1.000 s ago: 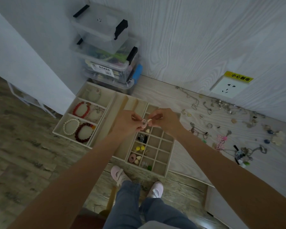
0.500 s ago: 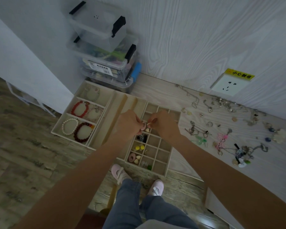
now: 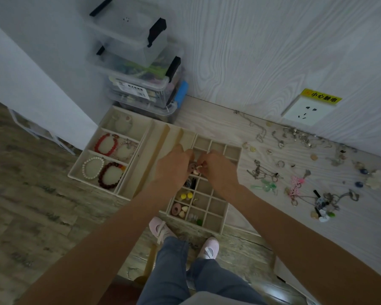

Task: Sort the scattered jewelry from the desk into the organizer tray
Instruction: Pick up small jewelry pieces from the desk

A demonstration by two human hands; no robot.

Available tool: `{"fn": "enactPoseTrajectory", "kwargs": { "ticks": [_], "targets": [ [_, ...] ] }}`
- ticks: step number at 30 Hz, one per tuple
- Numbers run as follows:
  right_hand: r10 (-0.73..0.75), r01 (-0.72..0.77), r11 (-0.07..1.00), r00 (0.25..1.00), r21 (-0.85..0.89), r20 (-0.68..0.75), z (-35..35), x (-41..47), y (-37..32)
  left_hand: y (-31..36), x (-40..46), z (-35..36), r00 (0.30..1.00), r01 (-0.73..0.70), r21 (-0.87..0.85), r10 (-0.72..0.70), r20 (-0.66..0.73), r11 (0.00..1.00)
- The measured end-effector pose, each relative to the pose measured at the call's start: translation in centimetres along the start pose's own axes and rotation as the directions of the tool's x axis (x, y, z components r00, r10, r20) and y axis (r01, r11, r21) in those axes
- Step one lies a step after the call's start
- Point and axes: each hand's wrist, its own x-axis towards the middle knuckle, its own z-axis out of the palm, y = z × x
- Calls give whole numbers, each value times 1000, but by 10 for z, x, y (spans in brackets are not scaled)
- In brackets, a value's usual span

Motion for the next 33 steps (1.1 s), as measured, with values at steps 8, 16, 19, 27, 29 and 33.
{"fn": "enactPoseTrajectory", "kwargs": {
  "ticks": [8, 16, 19, 27, 29, 33],
  "targets": [
    [-17, 16, 1000, 1000, -25, -17, 0, -3, 0, -12, -4, 0, 993, -105, 131, 97, 61, 986],
    [-17, 14, 998, 999, -62, -48, 0, -4, -2, -13, -9, 10, 997, -59, -64, 62, 41, 996],
    [-24, 20, 997, 998, -71, -61, 0, -3, -3, -8, -9, 14, 999, -15, -161, 20, 25, 987],
    [-18, 21, 992, 1000, -125, 23, -5, 4, -2, 1, -2, 19, 990, 126, -287, -137, -17, 950],
    [-14, 17, 994, 1000, -108, 27, -6, 5, -2, 2, -1, 21, 987, 144, -296, -159, -27, 944],
    [-29, 31, 993, 999, -110, 17, -5, 7, -1, 4, -1, 21, 980, 174, -328, -197, -37, 929]
  ]
}}
